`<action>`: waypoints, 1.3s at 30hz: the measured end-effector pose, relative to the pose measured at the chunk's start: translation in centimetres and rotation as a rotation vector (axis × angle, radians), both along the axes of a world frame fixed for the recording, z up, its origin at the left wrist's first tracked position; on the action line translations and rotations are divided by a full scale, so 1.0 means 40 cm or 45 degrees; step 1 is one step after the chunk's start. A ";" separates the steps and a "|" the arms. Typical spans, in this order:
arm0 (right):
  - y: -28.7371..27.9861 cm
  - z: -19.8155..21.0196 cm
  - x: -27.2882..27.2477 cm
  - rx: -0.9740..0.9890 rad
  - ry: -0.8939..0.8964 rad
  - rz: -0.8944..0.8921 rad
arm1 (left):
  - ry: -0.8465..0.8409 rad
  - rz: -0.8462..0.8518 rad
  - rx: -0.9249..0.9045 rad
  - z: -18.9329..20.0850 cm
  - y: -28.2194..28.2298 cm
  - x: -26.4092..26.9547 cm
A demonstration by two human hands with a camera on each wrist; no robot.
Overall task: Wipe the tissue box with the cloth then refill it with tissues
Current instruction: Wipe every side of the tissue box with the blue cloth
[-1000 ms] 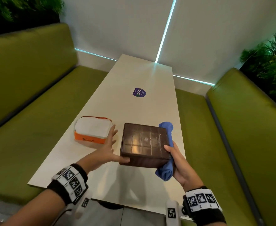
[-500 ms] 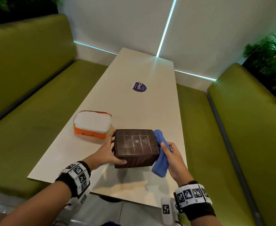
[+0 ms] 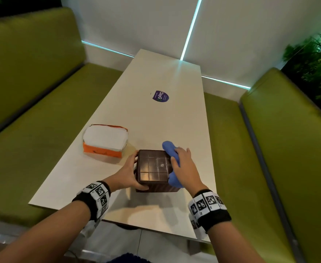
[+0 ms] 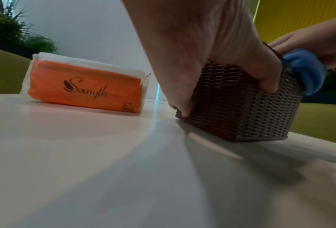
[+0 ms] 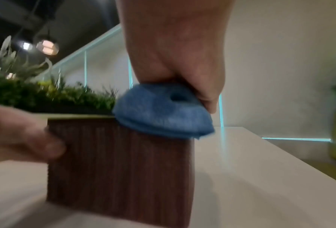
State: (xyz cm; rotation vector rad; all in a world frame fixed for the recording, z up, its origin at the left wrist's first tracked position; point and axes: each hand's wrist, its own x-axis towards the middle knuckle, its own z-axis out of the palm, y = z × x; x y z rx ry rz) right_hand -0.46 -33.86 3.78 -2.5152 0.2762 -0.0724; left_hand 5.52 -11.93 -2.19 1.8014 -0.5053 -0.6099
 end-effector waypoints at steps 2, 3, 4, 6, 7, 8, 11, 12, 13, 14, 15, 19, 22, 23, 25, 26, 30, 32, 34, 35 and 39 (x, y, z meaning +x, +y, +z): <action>-0.002 -0.024 -0.005 -0.121 0.052 0.083 | -0.021 -0.010 -0.006 -0.012 -0.001 0.001; -0.004 -0.031 -0.006 -0.127 0.046 0.086 | -0.038 -0.009 -0.009 -0.017 -0.001 0.003; -0.002 -0.034 -0.006 -0.128 0.033 0.072 | -0.054 -0.006 -0.006 -0.021 -0.001 0.004; 0.018 -0.038 -0.010 -0.187 -0.013 0.009 | -0.086 0.000 -0.006 -0.026 -0.001 0.005; 0.040 -0.040 -0.013 -0.216 -0.030 -0.005 | -0.094 0.007 -0.016 -0.027 -0.002 0.004; 0.069 -0.042 -0.018 -0.232 -0.037 0.012 | -0.101 0.013 -0.026 -0.028 -0.002 0.003; 0.141 -0.058 -0.037 -0.307 -0.069 0.238 | -0.114 0.014 -0.037 -0.026 -0.003 0.001; 0.140 -0.059 -0.040 -0.348 -0.075 0.314 | -0.116 0.015 -0.043 -0.028 -0.004 0.002; 0.123 -0.057 -0.036 -0.360 -0.071 0.362 | -0.113 0.015 -0.050 -0.029 -0.004 0.003; 0.097 -0.052 -0.028 -0.350 -0.055 0.366 | -0.099 0.021 -0.058 -0.030 -0.005 0.006; 0.065 -0.044 -0.020 -0.306 -0.028 0.310 | -0.081 0.024 -0.068 -0.031 -0.007 0.008; 0.019 -0.023 -0.009 -0.268 0.054 -0.124 | -0.044 0.038 -0.069 -0.045 -0.017 0.011; 0.131 -0.063 -0.021 -0.435 -0.028 -0.005 | -0.052 0.054 -0.050 -0.049 -0.022 0.014; 0.170 -0.072 -0.026 -0.420 -0.094 0.069 | -0.068 0.051 -0.035 -0.051 -0.023 0.016; 0.208 -0.079 -0.008 -0.385 -0.176 0.221 | -0.089 0.049 -0.007 -0.048 -0.028 0.019; 0.203 -0.071 0.016 -0.357 -0.149 0.286 | -0.103 0.054 0.005 -0.044 -0.030 0.020; 0.085 -0.039 0.106 -0.201 -0.037 0.163 | -0.151 0.057 0.049 -0.050 -0.023 0.030; 0.025 -0.003 0.115 -0.010 -0.074 -0.164 | -0.114 0.033 0.058 -0.048 -0.018 0.030; -0.014 0.025 0.114 0.231 -0.127 -0.397 | -0.077 0.020 0.054 -0.044 -0.017 0.031; -0.022 0.037 0.113 0.276 -0.185 -0.452 | -0.065 0.018 0.051 -0.045 -0.018 0.031; 0.013 0.022 0.085 0.120 -0.300 -0.153 | -0.044 0.030 0.052 -0.046 -0.016 0.026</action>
